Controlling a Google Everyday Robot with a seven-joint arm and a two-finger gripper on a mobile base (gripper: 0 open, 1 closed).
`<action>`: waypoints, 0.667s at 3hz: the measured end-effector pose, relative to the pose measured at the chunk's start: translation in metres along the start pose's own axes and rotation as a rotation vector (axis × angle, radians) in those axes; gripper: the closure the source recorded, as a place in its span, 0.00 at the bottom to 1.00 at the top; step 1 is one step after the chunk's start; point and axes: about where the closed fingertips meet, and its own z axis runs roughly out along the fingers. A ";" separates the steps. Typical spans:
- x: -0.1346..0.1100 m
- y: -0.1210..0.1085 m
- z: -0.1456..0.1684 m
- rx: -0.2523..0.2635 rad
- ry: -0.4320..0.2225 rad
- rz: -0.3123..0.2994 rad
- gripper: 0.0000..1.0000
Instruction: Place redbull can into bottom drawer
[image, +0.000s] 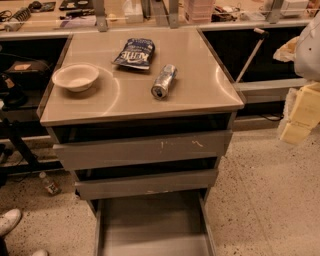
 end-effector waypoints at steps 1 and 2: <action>0.000 0.000 0.000 0.000 0.000 0.000 0.00; -0.022 -0.007 0.005 -0.006 0.019 -0.038 0.00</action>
Offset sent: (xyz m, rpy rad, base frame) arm 0.0232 0.0229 -0.0095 -0.0962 0.0452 -0.0333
